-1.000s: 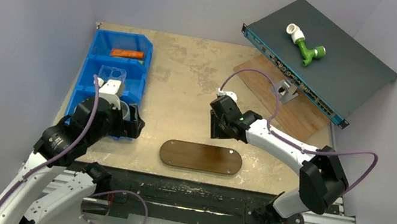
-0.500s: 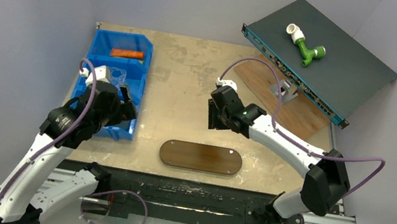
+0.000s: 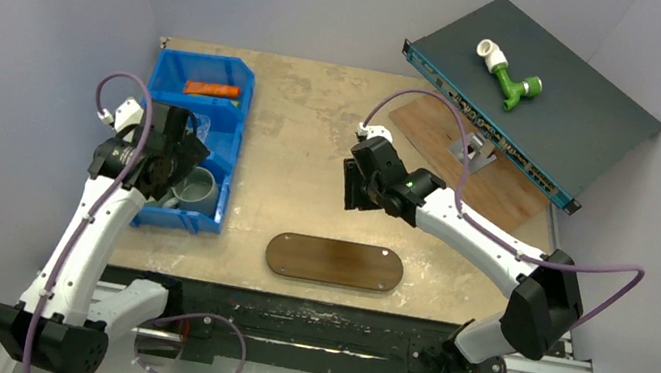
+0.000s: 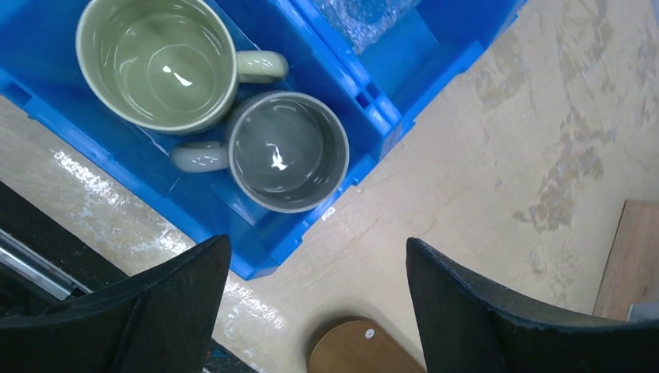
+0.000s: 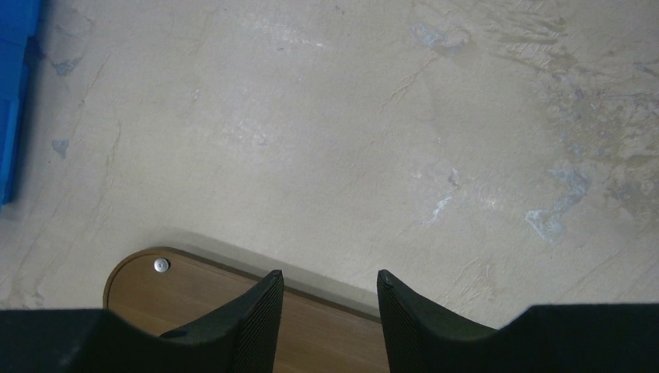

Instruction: Prepare toiletry sets of a toothbrush and toothpaste on the tray

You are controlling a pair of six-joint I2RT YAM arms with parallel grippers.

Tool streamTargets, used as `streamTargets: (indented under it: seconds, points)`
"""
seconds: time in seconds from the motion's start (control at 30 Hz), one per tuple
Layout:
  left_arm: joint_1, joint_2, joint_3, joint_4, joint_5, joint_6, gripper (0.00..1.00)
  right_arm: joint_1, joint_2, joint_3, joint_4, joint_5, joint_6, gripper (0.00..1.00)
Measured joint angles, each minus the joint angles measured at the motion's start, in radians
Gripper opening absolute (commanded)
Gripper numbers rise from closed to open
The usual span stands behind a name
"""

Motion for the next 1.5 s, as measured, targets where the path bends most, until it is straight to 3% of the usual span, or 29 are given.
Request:
streamTargets:
  seconds: [0.23,0.4,0.63,1.3,1.5]
  points:
    - [0.159,0.113,0.016,0.034,0.069,-0.068,0.74,0.0,0.0,0.0,0.0,-0.022,-0.007,0.51]
    - [0.27,0.224,0.023,0.075,0.159,-0.086,0.73,0.0,-0.002,-0.001,0.0,-0.025,-0.007,0.51]
    - [0.359,0.379,0.063,0.126,0.252,-0.086,0.7,0.0,-0.015,-0.01,0.007,-0.03,-0.007,0.51]
    - [0.412,0.639,0.159,0.17,0.324,-0.056,0.55,0.0,-0.016,-0.045,0.015,-0.048,-0.006,0.51]
    - [0.415,0.678,0.172,0.171,0.342,-0.038,0.4,0.0,-0.016,-0.051,0.015,-0.048,-0.006,0.51]
